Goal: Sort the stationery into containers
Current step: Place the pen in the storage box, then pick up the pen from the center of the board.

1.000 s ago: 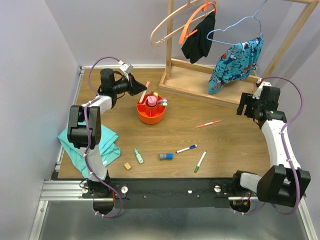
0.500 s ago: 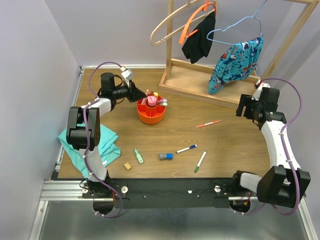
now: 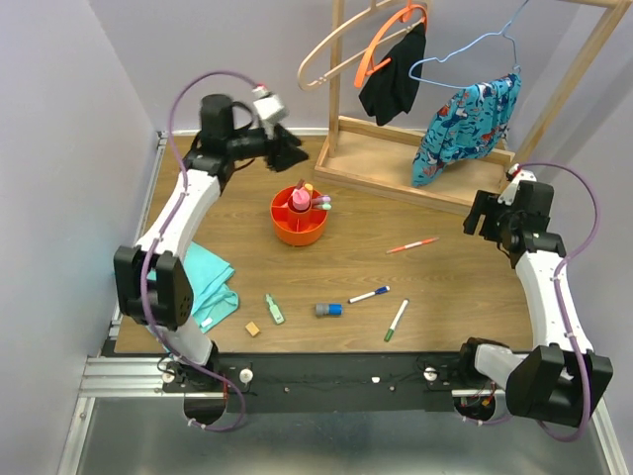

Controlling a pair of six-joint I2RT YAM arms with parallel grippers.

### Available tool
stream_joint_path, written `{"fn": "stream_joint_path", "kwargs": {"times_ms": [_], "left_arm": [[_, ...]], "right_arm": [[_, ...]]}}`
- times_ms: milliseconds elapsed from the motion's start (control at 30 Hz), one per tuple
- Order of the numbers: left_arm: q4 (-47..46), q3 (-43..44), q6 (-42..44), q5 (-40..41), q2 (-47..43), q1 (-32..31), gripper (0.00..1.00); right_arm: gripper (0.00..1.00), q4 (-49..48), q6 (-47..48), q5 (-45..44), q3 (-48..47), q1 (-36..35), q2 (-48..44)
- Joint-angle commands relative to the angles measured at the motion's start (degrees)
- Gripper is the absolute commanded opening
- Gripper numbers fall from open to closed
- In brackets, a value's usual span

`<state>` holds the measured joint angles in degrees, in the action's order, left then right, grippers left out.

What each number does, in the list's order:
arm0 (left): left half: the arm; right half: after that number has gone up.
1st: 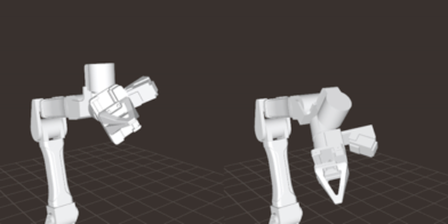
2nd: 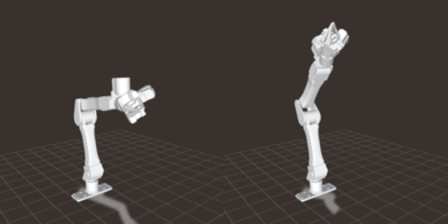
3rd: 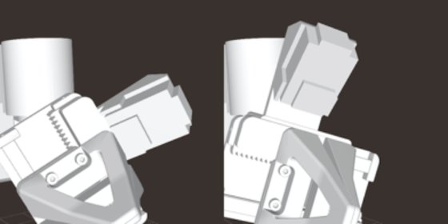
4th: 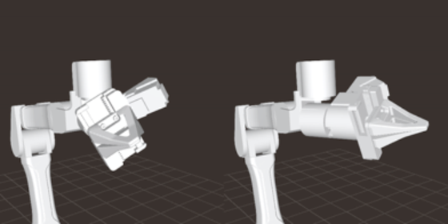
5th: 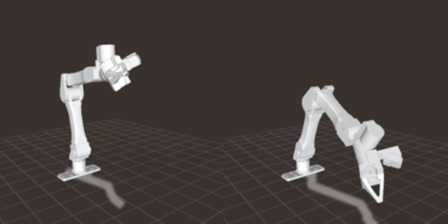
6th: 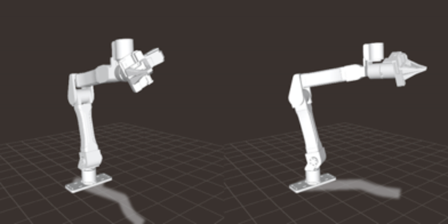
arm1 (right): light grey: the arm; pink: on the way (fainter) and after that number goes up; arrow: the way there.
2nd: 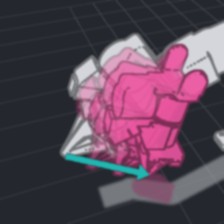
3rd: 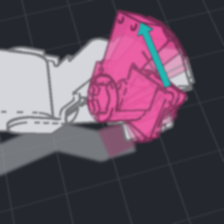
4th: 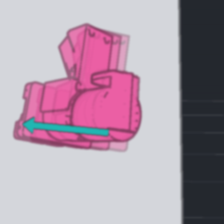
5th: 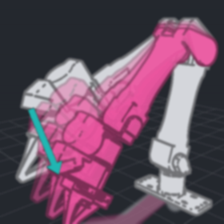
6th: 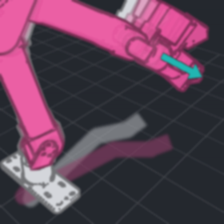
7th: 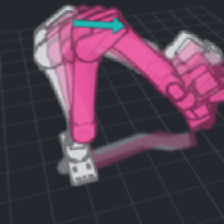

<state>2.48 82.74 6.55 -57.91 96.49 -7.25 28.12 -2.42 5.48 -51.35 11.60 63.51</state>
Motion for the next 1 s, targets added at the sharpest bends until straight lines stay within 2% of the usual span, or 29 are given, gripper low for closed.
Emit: {"fn": "stream_joint_path", "kwargs": {"times_ms": [0, 33, 67, 167, 300, 433, 667, 967], "left_arm": [[30.19, 9.8, 15.93, 11.38, -4.91, -16.63, 0.55], [32.22, 9.64, 16.21, 17.85, -4.38, -20.05, 0.55], [36.15, 9.89, 16.39, 21.23, -3.68, -25.48, 0.55], [43.1, 11.21, 15.34, 29.92, 1.13, -34.38, 0.56], [44.63, 10.43, 11.21, 34.51, 6.86, -39.58, 0.56], [42.87, 10.42, 9.89, 39.36, 12.56, -43.9, 0.56], [43.22, 17.01, 8.14, 42.17, 22.59, -49.96, 0.55], [41.29, 17.19, 6.38, 47.18, 26.82, -53.05, 0.55]], "right_arm": [[0.86, -2.72, -3.91, 1.29, 1.34, 0.45, -3.73], [0.86, -3.15, -4.26, 1.38, 1.6, 0.45, -4.44], [0.86, -3.24, -4.79, 1.21, 2.13, 0.45, -4.96], [0.86, -2.63, -5.76, 1.03, 2.84, 0.88, -7.51], [0.86, -0.61, -6.2, 1.29, 3.45, 1.24, -10.5], [0.86, 0.53, -6.2, 1.03, 3.54, 1.24, -12.35], [0.86, -1.57, -6.72, 0.68, 5.47, 1.24, -14.2], [0.87, -2.54, -8.48, 0.59, 4.86, 1.32, -15.87]]}}
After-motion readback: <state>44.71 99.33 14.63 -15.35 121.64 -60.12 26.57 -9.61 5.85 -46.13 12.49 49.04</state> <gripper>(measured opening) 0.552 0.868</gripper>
